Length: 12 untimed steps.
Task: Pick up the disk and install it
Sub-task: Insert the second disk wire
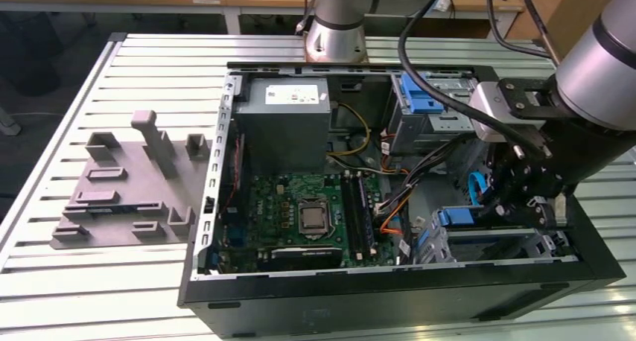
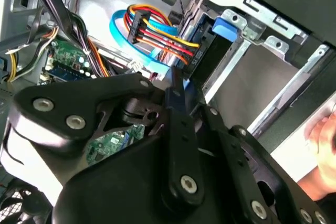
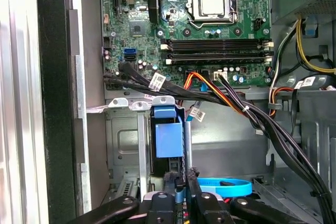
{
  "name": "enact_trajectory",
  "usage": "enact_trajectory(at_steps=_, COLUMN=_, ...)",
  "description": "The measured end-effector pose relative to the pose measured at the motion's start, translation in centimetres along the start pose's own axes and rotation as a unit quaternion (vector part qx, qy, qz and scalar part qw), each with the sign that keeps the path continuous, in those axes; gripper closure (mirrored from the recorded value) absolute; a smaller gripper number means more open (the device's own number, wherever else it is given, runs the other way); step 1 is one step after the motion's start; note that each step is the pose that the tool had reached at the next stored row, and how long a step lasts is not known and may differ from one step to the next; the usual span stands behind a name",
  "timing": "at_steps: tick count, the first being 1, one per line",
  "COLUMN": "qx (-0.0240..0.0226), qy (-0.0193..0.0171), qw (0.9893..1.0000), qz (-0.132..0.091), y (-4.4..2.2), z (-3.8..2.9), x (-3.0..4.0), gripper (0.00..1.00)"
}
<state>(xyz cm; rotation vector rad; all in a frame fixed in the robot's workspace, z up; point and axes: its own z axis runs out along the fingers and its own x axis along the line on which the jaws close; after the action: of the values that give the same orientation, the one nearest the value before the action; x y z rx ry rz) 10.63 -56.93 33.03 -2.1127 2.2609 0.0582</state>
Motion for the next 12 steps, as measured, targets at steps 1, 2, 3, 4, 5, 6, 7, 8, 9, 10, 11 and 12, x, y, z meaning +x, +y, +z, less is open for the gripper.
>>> enact_trajectory(at_steps=1, qx=0.0, qy=-0.0001, qw=1.0, qz=0.0, y=0.0, z=-0.03, x=0.0, gripper=0.77)
enact_trajectory(at_steps=2, qx=0.0, qy=-0.0002, qw=1.0, qz=0.0, y=0.0, z=-0.07, x=0.0, gripper=0.76)
enact_trajectory(at_steps=3, qx=0.0, qy=-0.0003, qw=1.0, qz=0.0, y=0.0, z=-0.1, x=-0.01, gripper=0.76)
enact_trajectory(at_steps=4, qx=0.0, qy=-0.0004, qw=1.0, qz=0.0, y=0.0, z=-0.13, x=-0.01, gripper=0.7)
enact_trajectory(at_steps=5, qx=0.0, qy=-0.0004, qw=1.0, qz=0.0, y=0.0, z=-0.16, x=-0.01, gripper=0.7)
enact_trajectory(at_steps=6, qx=0.0, qy=-0.0003, qw=1.0, qz=0.0, y=0.0, z=-0.21, x=-0.01, gripper=0.64)
enact_trajectory(at_steps=7, qx=0.0, qy=-0.0002, qw=1.0, qz=0.0, y=0.0, z=-0.28, x=-0.02, gripper=0.64)
enact_trajectory(at_steps=8, qx=0.0, qy=-0.0002, qw=1.0, qz=0.0, y=0.0, z=-0.38, x=-0.03, gripper=0.64)
enact_trajectory(at_steps=9, qx=0.0, qy=-0.0003, qw=1.0, qz=0.0, y=0.0, z=-0.49, x=-0.03, gripper=0.64)
enact_trajectory(at_steps=10, qx=0.0, qy=-0.0003, qw=1.0, qz=0.0, y=-0.01, z=-0.63, x=-0.04, gripper=0.64)
enact_trajectory(at_steps=11, qx=0.0, qy=-0.0003, qw=1.0, qz=0.0, y=-0.01, z=-0.77, x=-0.05, gripper=0.64)
enact_trajectory(at_steps=12, qx=0.0, qy=-0.0003, qw=1.0, qz=0.0, y=-0.01, z=-0.96, x=-0.06, gripper=0.64)
